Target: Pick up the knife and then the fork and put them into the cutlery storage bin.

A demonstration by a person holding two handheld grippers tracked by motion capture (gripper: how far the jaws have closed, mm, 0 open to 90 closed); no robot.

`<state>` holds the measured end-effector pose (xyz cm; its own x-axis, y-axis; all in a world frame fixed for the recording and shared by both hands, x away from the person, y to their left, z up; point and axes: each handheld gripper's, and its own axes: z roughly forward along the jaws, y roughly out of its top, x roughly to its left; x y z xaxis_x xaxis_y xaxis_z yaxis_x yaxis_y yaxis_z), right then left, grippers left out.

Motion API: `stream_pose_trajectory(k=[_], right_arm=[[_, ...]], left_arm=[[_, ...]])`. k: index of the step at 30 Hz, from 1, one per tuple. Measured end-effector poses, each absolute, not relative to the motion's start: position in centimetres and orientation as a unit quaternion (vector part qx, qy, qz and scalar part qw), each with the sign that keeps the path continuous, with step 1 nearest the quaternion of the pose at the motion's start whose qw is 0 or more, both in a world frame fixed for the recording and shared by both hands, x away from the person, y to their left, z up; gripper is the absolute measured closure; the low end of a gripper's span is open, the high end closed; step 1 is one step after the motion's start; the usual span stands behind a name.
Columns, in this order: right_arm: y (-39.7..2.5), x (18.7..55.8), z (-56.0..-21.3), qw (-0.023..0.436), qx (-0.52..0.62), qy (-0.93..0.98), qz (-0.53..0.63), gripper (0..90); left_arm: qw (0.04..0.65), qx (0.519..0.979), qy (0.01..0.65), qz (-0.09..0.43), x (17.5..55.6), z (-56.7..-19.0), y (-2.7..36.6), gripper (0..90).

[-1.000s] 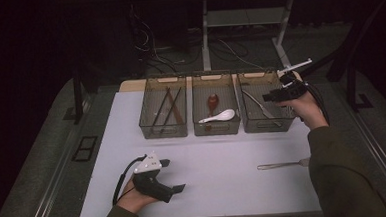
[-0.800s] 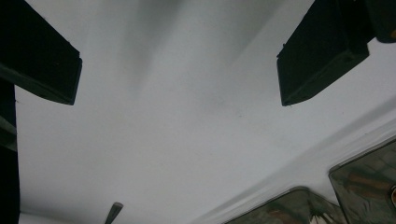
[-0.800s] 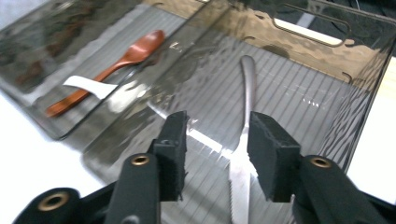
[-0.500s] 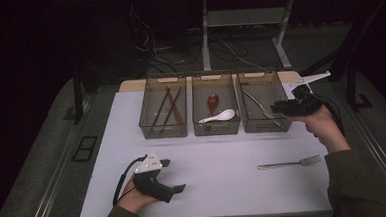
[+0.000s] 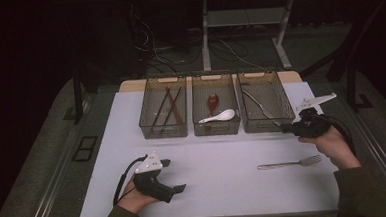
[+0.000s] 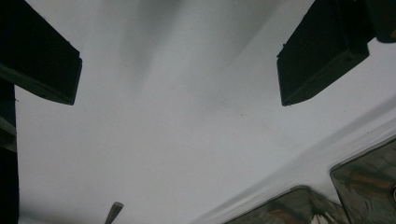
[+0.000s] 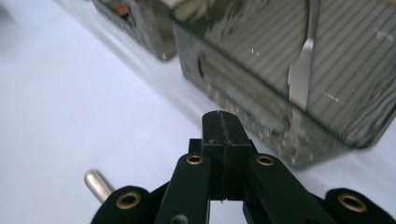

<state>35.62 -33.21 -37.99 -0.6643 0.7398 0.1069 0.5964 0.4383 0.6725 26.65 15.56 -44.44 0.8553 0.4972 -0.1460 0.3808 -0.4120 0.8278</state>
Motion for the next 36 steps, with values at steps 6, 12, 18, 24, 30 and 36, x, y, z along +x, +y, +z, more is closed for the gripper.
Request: stream_pose_trajectory(k=[6,12,18,24,30,36], right_arm=[[-34.3,34.8,-39.5,0.087,0.407,0.851,0.320,89.4],[-35.5,33.8,-40.7,0.088,0.412,0.861,0.284,89.4],[-36.9,32.9,-41.6,0.090,0.424,0.866,0.251,89.4],[-38.3,32.4,-42.0,0.088,0.439,0.861,0.242,89.4],[-38.9,32.1,-42.4,0.087,0.441,0.864,0.226,89.4],[-39.5,31.9,-42.5,0.086,0.445,0.863,0.222,89.5]], left_arm=[[0.475,0.838,0.261,0.062,26.7,-44.4,15.6,0.0],[0.475,0.838,0.261,0.061,26.6,-44.5,15.6,0.0],[0.475,0.838,0.261,0.062,26.7,-44.5,15.6,0.0],[0.474,0.839,0.262,0.060,26.7,-44.5,15.5,0.0],[0.473,0.839,0.262,0.060,26.7,-44.5,15.6,0.0],[0.474,0.839,0.262,0.060,26.7,-44.5,15.5,0.0]])
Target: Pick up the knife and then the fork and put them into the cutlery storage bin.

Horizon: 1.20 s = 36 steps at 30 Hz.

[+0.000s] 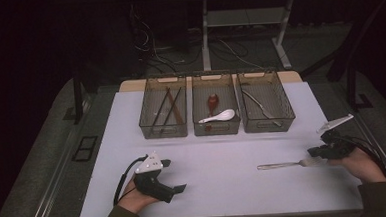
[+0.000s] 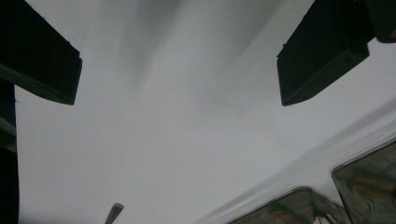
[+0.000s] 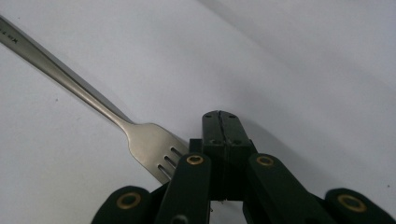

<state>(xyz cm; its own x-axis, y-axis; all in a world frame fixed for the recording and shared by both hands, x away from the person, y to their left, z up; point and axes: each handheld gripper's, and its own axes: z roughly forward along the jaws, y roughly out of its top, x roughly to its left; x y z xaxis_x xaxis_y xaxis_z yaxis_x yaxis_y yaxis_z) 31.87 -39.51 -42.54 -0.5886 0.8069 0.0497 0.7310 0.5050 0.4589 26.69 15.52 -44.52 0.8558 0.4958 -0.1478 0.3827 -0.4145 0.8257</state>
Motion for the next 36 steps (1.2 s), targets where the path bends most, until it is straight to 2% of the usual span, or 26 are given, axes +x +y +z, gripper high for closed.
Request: stream_pose_trajectory(k=[22,26,31,36], right_arm=[[-40.0,28.6,-42.7,0.052,0.427,0.877,0.213,89.4],[-39.9,28.4,-42.6,0.059,0.422,0.880,0.210,88.9],[-38.9,28.7,-41.4,0.065,0.391,0.892,0.217,76.8],[-36.4,29.0,-40.9,0.057,0.327,0.923,0.195,71.3]], left_arm=[[0.472,0.841,0.259,0.058,26.6,-44.5,15.4,0.0],[0.471,0.842,0.259,0.057,26.6,-44.6,15.3,0.0],[0.470,0.842,0.258,0.057,26.7,-44.6,15.3,0.0],[0.470,0.842,0.259,0.057,26.7,-44.6,15.3,0.0]])
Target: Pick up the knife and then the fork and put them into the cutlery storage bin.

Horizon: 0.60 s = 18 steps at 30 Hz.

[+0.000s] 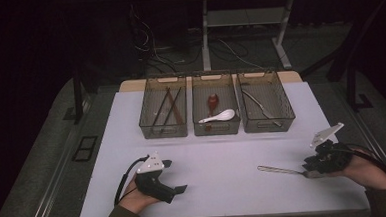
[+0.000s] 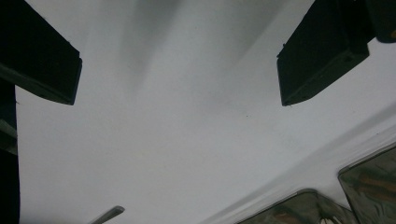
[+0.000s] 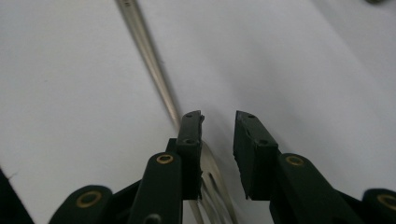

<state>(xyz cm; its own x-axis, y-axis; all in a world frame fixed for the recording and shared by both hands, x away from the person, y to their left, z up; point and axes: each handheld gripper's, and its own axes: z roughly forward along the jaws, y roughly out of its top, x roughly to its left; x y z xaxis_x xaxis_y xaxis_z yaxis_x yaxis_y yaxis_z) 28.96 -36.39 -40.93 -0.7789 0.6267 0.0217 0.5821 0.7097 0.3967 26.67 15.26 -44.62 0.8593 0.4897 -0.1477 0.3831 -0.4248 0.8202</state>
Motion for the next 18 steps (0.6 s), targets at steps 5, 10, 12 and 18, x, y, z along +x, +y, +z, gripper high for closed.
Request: stream_pose_trajectory(k=[5,10,12,18], right_arm=[[-34.1,29.3,-41.2,0.039,0.277,0.946,0.164,70.3],[-32.7,29.7,-41.5,0.024,0.237,0.961,0.138,70.7],[-32.3,29.9,-41.5,0.024,0.226,0.966,0.127,71.8],[-31.1,30.4,-41.7,0.011,0.202,0.974,0.104,75.6]], left_arm=[[0.469,0.843,0.258,0.057,26.7,-44.6,15.3,0.0],[0.469,0.843,0.258,0.056,26.7,-44.6,15.3,0.0],[0.468,0.843,0.259,0.055,26.7,-44.7,15.2,0.0],[0.468,0.843,0.259,0.055,26.7,-44.7,15.2,0.0]])
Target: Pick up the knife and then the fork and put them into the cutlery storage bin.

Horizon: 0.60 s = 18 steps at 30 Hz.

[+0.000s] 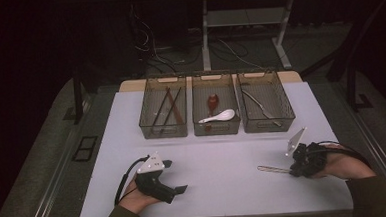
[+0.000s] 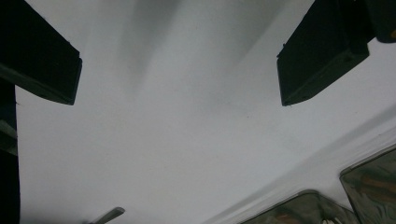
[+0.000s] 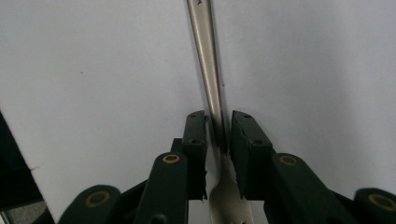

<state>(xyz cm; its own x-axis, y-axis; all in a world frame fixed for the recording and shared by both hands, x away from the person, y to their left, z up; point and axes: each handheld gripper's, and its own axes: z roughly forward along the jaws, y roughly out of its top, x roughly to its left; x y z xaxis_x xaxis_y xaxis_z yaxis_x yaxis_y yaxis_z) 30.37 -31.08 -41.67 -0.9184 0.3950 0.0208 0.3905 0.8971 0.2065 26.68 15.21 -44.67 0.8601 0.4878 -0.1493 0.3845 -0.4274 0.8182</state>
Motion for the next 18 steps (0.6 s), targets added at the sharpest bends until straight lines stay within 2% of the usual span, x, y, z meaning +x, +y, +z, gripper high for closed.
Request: stream_pose_trajectory(k=[7,11,18], right_arm=[[-30.0,30.6,-41.8,0.012,0.184,0.981,0.062,77.1],[-29.6,30.8,-41.8,0.012,0.172,0.984,0.046,82.5],[-29.6,30.9,-41.8,0.006,0.180,0.982,0.054,84.5]], left_arm=[[0.469,0.843,0.258,0.055,26.7,-44.7,15.1,0.0],[0.469,0.843,0.258,0.055,26.7,-44.7,15.1,0.0],[0.469,0.843,0.258,0.054,26.7,-44.7,15.2,0.0]])
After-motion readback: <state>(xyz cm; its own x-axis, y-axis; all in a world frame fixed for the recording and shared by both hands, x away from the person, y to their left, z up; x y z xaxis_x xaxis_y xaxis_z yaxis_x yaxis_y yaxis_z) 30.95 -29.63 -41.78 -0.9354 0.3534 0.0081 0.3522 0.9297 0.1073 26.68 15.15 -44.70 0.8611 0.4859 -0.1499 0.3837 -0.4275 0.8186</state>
